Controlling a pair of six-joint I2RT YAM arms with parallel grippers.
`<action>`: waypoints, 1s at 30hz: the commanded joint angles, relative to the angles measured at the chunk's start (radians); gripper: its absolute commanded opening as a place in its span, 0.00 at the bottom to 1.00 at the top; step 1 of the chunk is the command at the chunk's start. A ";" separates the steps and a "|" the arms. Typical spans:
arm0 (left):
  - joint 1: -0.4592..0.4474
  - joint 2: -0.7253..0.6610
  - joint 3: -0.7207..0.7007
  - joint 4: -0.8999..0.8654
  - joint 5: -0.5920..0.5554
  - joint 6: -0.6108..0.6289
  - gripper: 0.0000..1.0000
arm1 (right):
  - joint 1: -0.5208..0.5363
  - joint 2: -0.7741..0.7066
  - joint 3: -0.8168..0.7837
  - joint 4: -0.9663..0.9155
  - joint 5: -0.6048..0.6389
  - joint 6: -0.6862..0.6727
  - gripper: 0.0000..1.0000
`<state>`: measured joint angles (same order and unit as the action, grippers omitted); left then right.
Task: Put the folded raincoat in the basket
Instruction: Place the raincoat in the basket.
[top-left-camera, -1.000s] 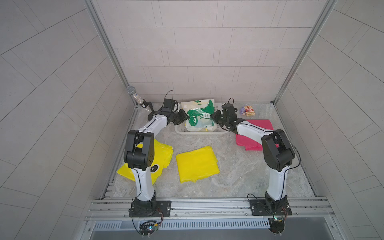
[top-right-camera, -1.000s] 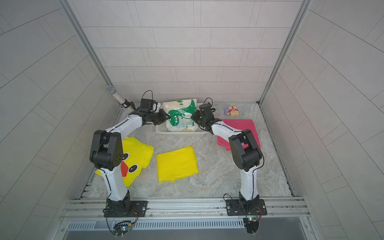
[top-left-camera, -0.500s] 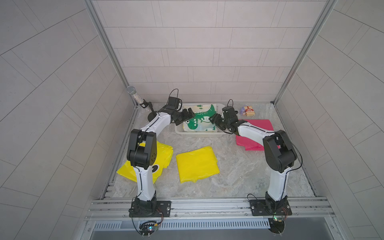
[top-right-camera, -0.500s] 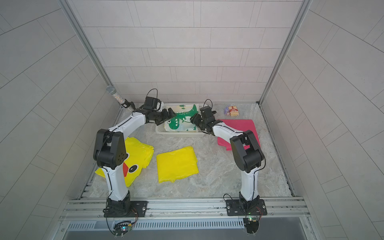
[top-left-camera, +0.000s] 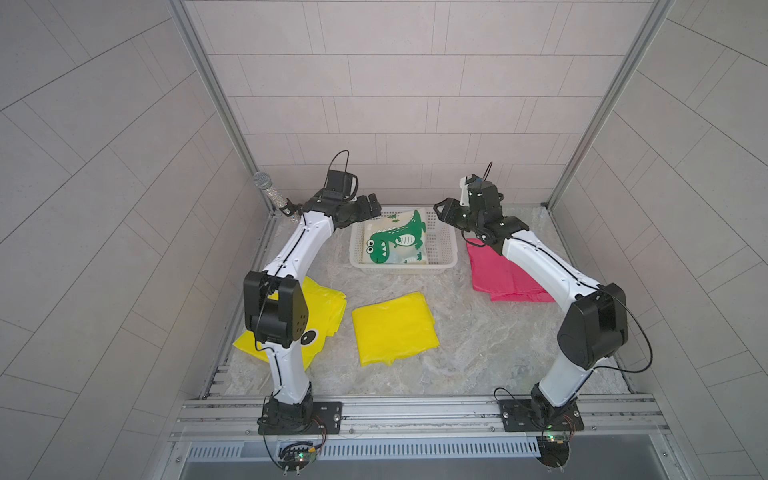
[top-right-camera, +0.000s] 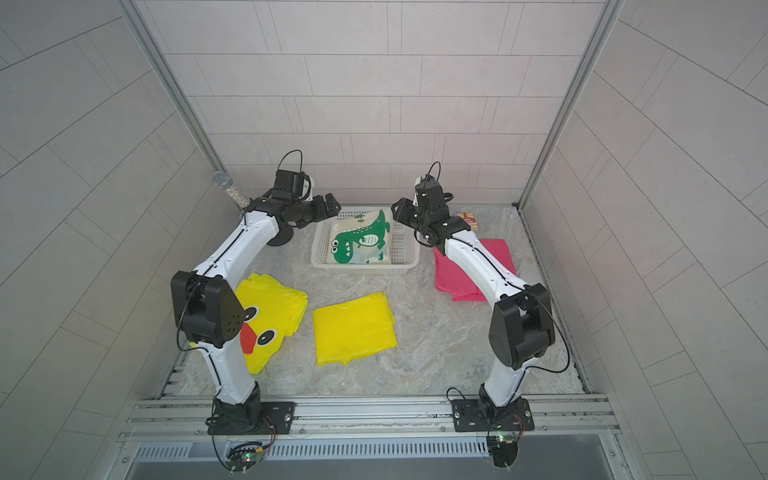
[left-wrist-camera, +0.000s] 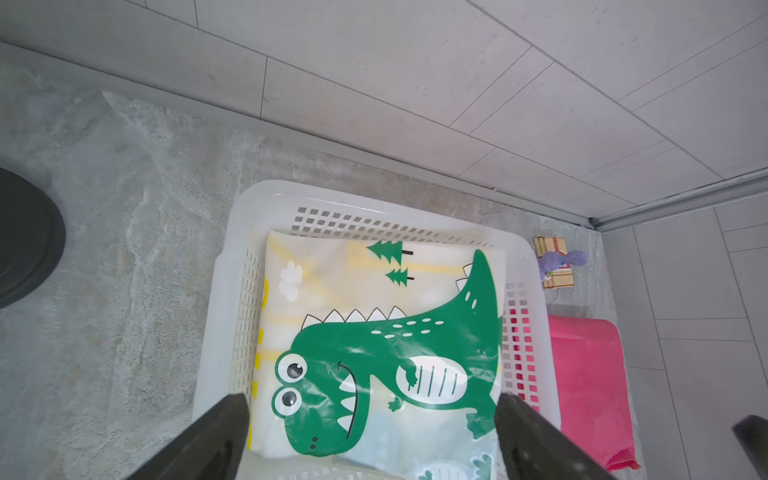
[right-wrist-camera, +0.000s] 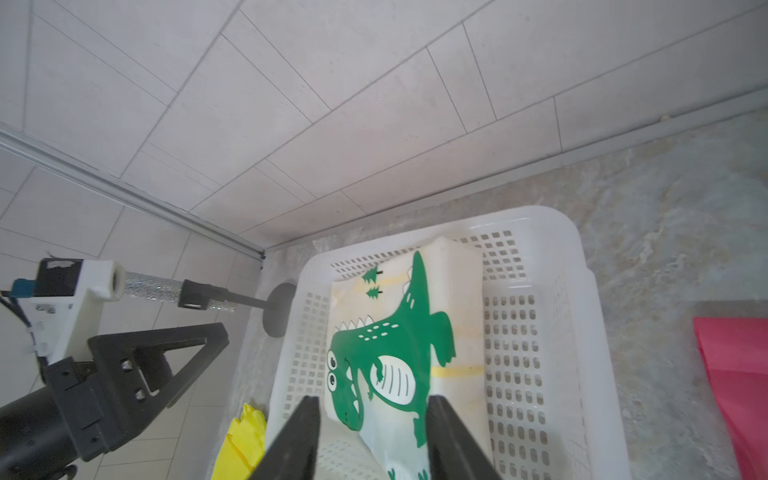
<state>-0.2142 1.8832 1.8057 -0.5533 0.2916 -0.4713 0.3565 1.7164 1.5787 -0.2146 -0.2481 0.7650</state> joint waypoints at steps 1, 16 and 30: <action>0.002 -0.030 -0.022 0.043 0.046 -0.026 1.00 | 0.012 0.042 0.043 -0.052 -0.058 -0.070 0.32; 0.001 0.132 -0.167 0.391 0.165 -0.242 0.98 | 0.045 0.451 0.317 -0.102 -0.161 -0.102 0.21; -0.019 0.212 -0.215 0.453 0.162 -0.240 0.98 | -0.013 0.511 0.141 -0.056 -0.153 -0.095 0.18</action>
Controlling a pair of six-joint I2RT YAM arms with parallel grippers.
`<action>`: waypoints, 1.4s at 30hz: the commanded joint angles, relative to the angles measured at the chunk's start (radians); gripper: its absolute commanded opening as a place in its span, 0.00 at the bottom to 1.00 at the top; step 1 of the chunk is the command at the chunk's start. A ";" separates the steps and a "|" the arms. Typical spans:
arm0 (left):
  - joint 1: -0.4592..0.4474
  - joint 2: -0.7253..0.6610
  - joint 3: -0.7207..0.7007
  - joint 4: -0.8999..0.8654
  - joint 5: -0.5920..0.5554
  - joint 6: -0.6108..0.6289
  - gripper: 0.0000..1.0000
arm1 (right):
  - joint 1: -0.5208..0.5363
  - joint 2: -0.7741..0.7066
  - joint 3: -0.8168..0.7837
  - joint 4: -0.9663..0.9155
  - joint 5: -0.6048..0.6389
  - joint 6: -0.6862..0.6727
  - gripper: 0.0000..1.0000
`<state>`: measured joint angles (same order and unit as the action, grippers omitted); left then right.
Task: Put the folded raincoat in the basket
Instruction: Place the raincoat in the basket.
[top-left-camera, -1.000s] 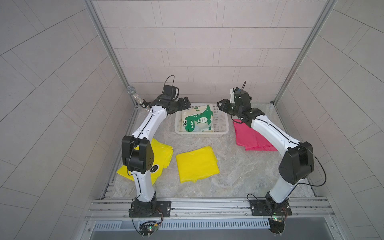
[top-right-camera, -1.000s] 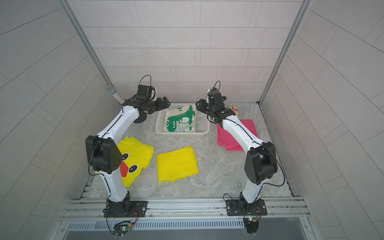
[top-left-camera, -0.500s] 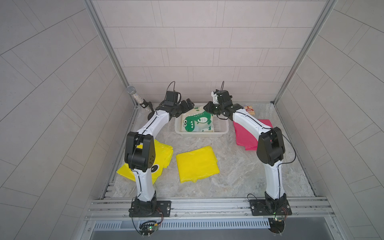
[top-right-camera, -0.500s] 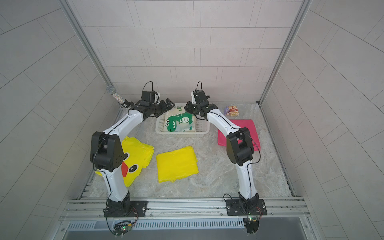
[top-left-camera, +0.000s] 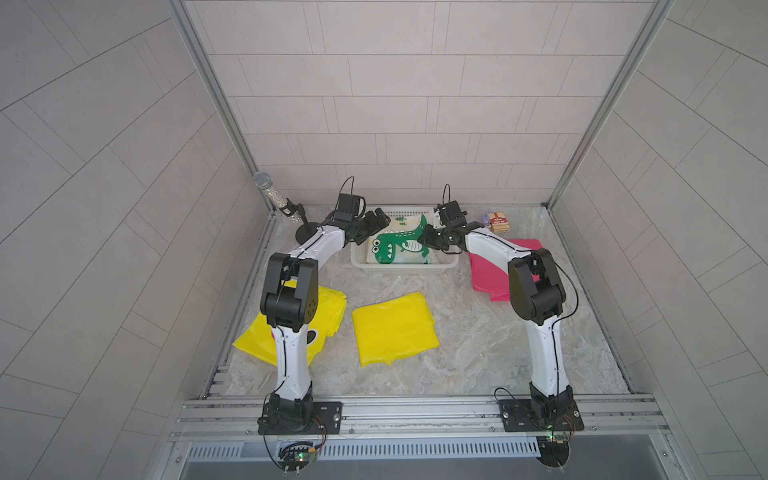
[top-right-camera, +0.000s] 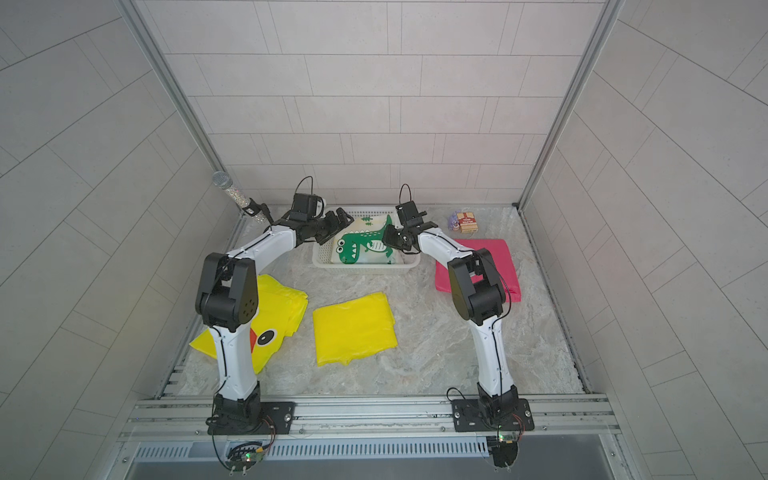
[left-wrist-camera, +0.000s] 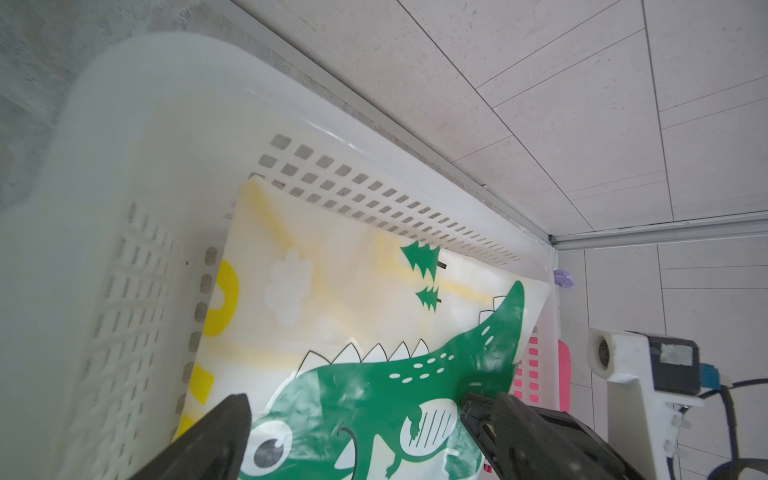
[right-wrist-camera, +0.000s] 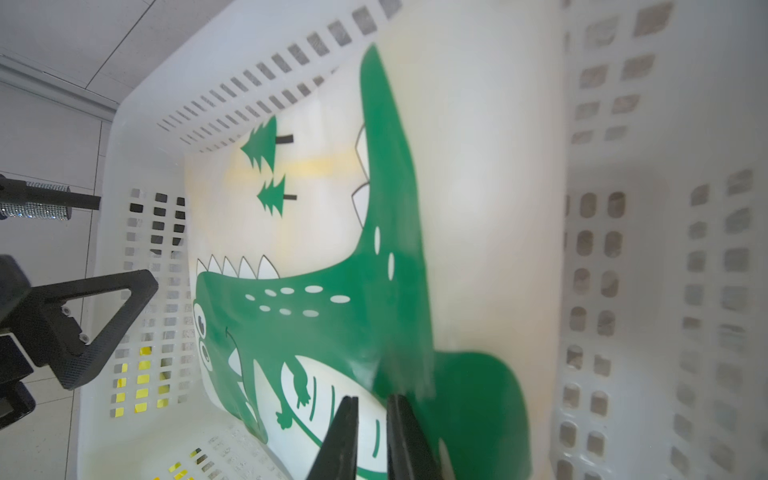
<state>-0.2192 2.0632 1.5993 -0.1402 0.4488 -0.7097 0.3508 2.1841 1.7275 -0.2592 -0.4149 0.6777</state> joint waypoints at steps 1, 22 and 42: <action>-0.016 0.040 -0.009 0.042 0.004 -0.002 0.98 | -0.010 0.051 -0.010 -0.011 0.013 -0.006 0.17; -0.023 0.044 0.132 0.030 -0.037 -0.010 0.75 | -0.054 0.027 0.292 -0.136 0.000 -0.063 0.15; -0.033 0.202 0.112 0.047 -0.015 -0.010 0.75 | -0.055 0.169 0.199 -0.120 0.055 -0.115 0.14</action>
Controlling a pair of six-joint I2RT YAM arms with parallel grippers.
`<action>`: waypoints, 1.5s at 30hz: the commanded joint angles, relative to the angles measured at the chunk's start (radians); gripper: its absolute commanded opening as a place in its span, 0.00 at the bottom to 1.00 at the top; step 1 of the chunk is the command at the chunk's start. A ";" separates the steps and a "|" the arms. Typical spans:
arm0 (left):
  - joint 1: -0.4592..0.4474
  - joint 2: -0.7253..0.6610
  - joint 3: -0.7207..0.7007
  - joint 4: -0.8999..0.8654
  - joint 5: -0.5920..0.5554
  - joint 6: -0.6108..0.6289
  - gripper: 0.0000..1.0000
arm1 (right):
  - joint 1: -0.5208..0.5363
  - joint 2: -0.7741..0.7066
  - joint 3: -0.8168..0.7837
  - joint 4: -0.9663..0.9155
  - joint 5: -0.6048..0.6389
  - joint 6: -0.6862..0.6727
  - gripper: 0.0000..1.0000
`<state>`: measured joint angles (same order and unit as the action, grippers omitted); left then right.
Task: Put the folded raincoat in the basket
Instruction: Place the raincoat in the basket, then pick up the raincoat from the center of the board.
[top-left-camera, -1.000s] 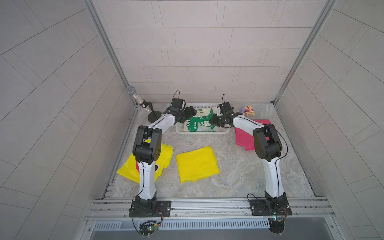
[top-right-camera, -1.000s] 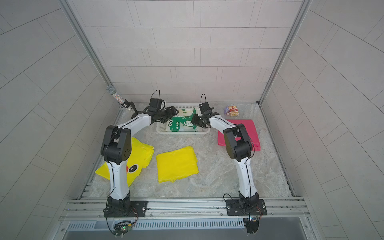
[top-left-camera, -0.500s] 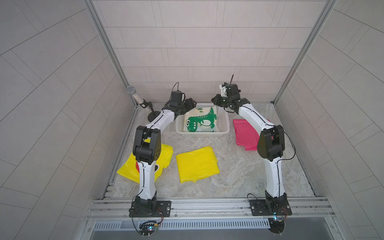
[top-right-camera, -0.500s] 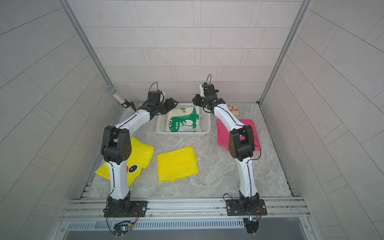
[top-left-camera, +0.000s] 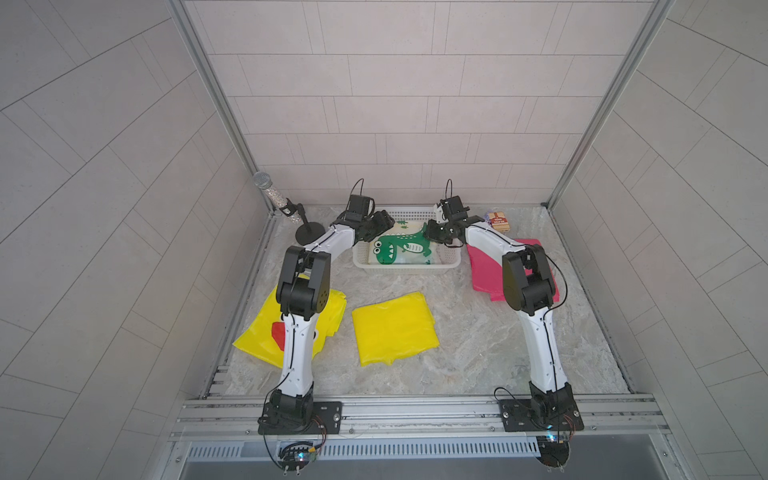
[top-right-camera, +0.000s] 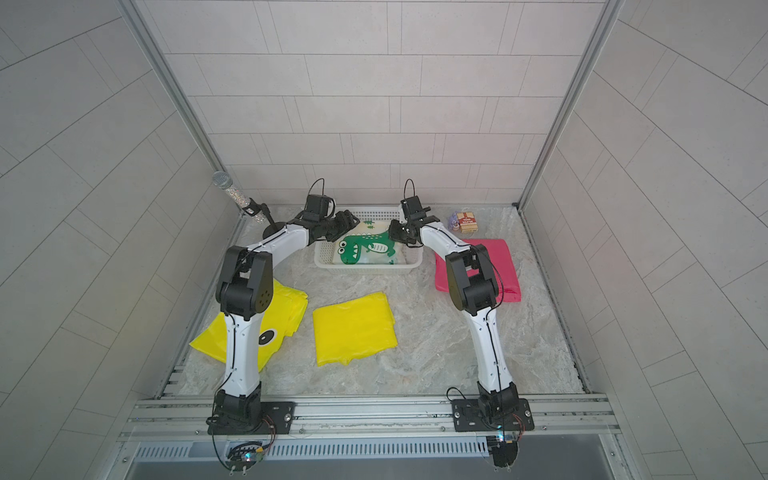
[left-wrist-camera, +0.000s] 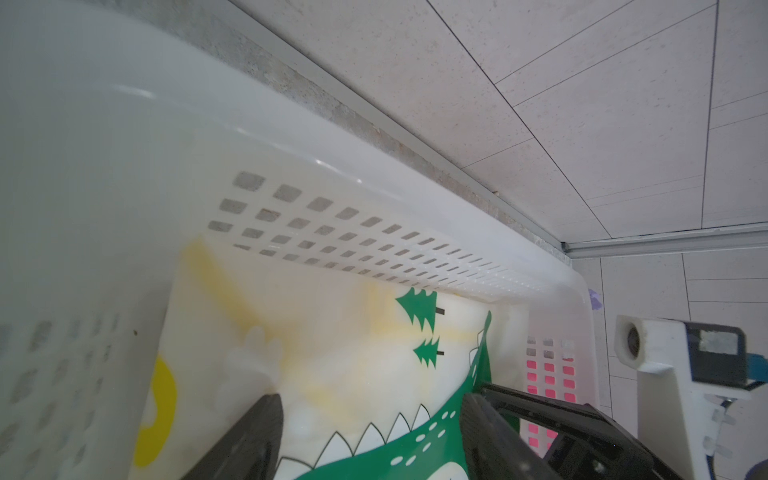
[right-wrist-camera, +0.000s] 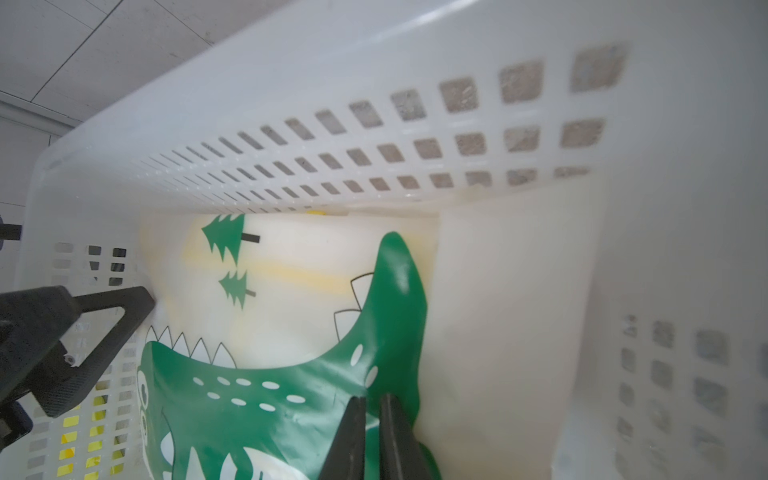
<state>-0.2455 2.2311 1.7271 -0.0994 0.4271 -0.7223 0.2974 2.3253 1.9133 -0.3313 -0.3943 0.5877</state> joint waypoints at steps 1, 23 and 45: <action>-0.006 0.032 -0.015 0.004 0.010 0.003 0.75 | -0.001 0.026 0.013 -0.047 0.029 -0.026 0.14; -0.006 -0.449 0.051 -0.372 -0.079 0.177 1.00 | -0.001 -0.659 -0.272 -0.075 -0.063 -0.072 0.66; -0.026 -1.237 -1.153 -0.337 -0.141 -0.118 0.99 | 0.039 -1.235 -1.115 -0.103 -0.193 -0.080 0.67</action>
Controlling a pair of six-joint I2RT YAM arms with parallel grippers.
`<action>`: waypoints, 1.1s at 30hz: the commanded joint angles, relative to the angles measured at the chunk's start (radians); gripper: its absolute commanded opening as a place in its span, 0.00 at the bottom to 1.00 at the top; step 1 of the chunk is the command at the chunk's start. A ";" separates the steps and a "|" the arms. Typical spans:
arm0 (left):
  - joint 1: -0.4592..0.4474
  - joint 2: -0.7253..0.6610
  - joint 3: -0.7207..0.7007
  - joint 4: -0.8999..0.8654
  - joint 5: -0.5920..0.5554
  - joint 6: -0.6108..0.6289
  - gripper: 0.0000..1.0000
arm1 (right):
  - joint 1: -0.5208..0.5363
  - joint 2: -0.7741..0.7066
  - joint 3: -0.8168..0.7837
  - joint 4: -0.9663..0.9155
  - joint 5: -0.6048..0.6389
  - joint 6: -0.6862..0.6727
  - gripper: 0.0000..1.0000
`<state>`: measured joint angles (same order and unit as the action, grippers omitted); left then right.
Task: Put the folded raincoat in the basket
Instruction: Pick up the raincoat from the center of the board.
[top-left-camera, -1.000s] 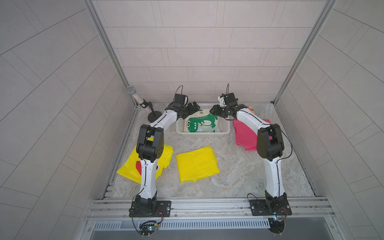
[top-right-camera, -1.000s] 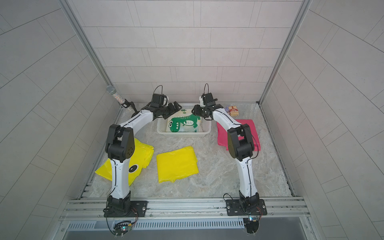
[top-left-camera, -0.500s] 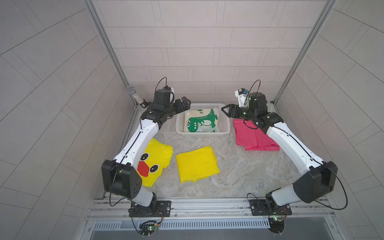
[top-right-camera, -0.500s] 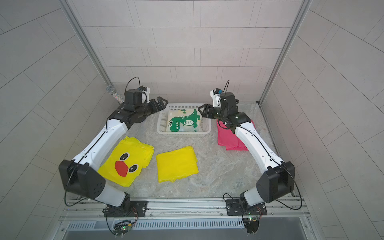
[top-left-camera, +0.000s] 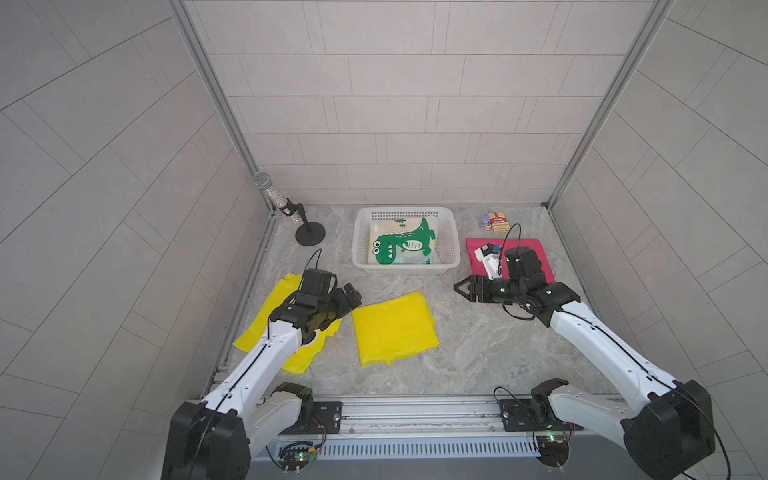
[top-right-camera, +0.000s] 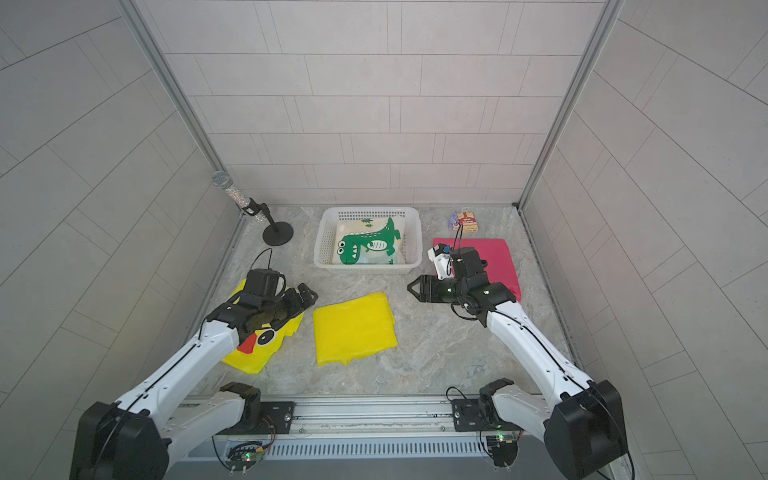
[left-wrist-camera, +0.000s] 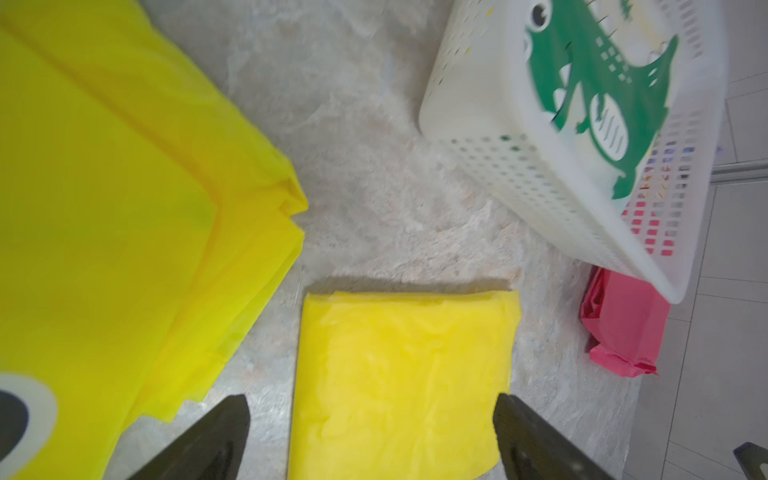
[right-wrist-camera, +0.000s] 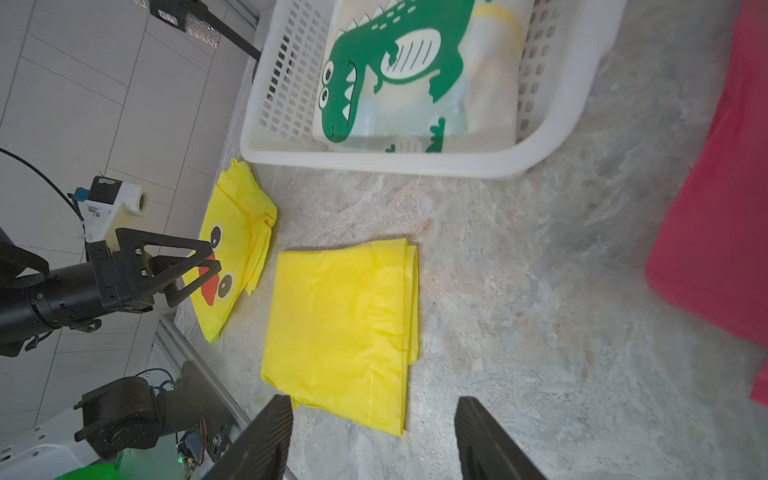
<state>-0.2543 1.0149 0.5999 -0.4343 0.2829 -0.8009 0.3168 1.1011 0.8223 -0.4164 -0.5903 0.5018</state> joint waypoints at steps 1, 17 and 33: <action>-0.023 -0.019 -0.035 -0.008 0.007 -0.037 0.98 | 0.030 -0.010 -0.034 -0.018 0.012 0.007 0.68; -0.171 0.002 -0.209 0.113 -0.007 -0.090 0.97 | 0.162 0.179 -0.161 0.136 0.078 0.057 0.71; -0.221 0.075 -0.236 0.209 -0.005 -0.085 0.90 | 0.213 0.395 -0.175 0.303 0.133 0.096 0.71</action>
<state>-0.4664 1.0786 0.3916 -0.2134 0.2871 -0.8860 0.5140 1.4693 0.6479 -0.1356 -0.5117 0.5850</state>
